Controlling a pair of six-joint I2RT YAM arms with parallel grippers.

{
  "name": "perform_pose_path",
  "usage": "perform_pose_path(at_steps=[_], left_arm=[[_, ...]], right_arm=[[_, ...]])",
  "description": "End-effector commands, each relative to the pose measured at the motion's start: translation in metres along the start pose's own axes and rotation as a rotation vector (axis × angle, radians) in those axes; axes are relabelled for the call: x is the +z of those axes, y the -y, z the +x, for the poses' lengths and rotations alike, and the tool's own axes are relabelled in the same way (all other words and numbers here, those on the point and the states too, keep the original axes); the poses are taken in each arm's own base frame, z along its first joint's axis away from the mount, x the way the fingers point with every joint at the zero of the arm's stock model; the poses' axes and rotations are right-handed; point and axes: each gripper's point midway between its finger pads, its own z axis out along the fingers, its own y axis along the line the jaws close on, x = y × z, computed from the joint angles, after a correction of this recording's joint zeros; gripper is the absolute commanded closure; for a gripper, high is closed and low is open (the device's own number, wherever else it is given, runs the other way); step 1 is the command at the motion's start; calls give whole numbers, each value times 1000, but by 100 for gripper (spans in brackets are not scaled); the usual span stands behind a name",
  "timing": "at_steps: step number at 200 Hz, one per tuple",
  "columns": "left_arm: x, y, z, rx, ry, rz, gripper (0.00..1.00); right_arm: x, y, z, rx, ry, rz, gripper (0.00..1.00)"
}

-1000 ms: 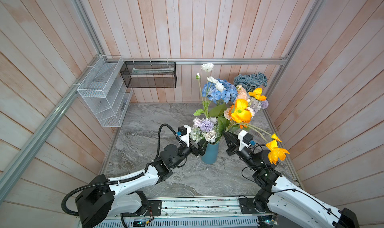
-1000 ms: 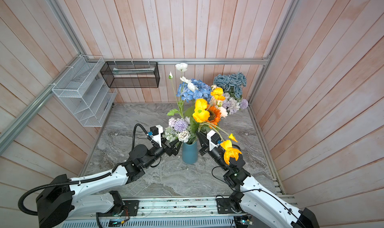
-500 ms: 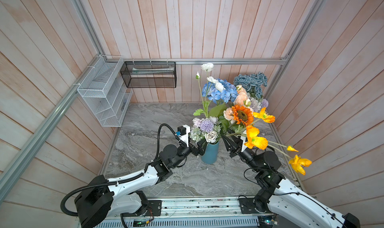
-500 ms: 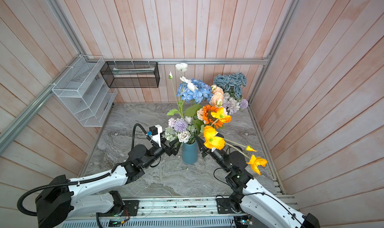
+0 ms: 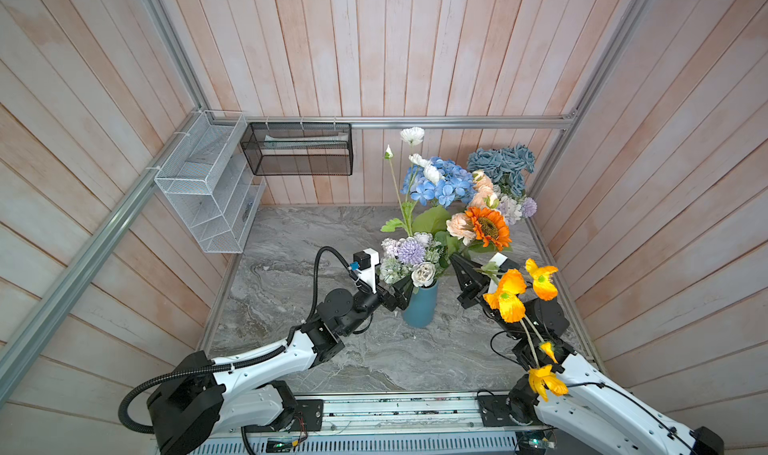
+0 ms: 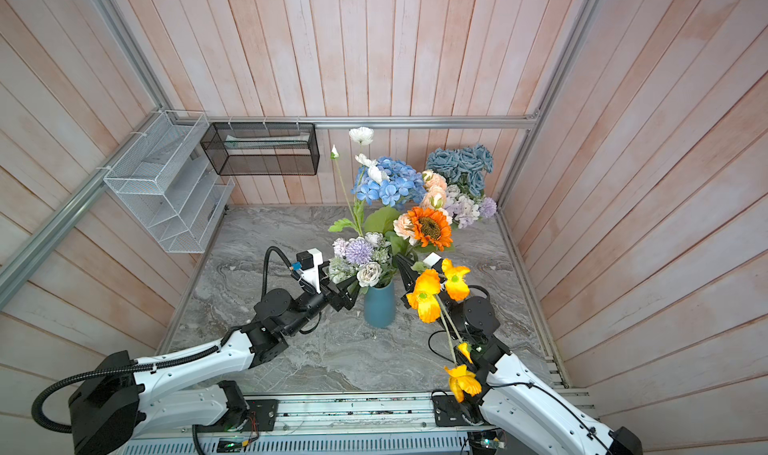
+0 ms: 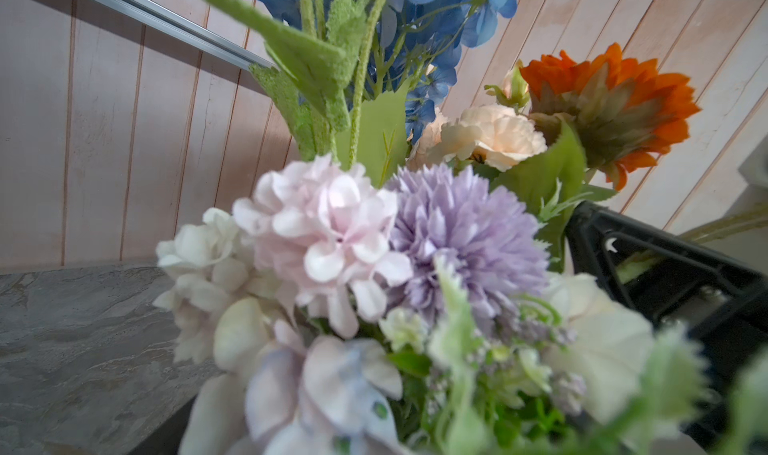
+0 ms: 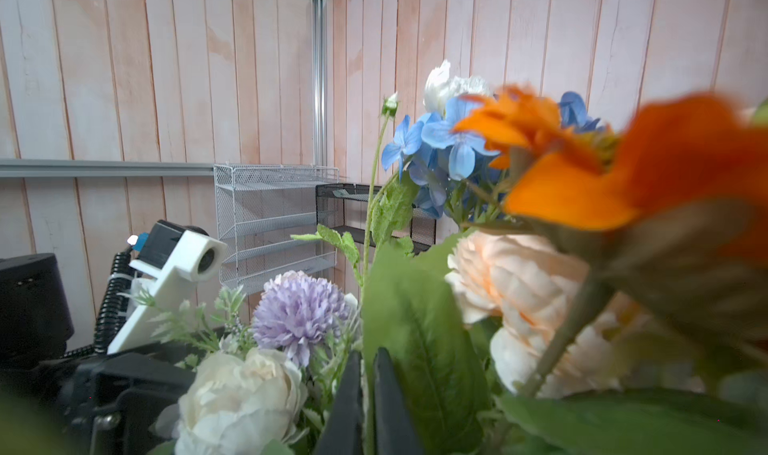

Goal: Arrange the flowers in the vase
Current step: 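Lower poppy stems into the teal vase with right gripper while left gripper steadies it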

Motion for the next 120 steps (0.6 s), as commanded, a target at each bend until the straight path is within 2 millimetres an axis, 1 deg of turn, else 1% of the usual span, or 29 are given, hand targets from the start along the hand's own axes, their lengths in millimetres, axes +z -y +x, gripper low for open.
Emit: perform_pose_path(at_steps=[1, 21, 44, 67, 83, 96, 120], left_arm=[[-3, 1, -16, -9, 55, 0, 0], [-2, 1, -16, -8, 56, -2, 0], [-2, 1, -16, -9, 56, 1, 0], [-2, 2, -15, -7, 53, 1, 0], [-2, 1, -16, -6, 53, -1, 0], [-2, 1, -17, -6, 56, 0, 0], [-1, 1, -16, -5, 54, -2, 0]], right_arm=[[3, 2, 13, 24, -59, 12, 100], [3, 4, 34, 31, -115, 20, 100], [3, 6, 59, 38, -179, 33, 96], [4, 8, 74, 41, -218, 38, 92], [4, 9, 79, 41, -235, 44, 88], [5, 8, 78, 43, -239, 42, 83], [3, 6, 67, 57, -236, 31, 66]])
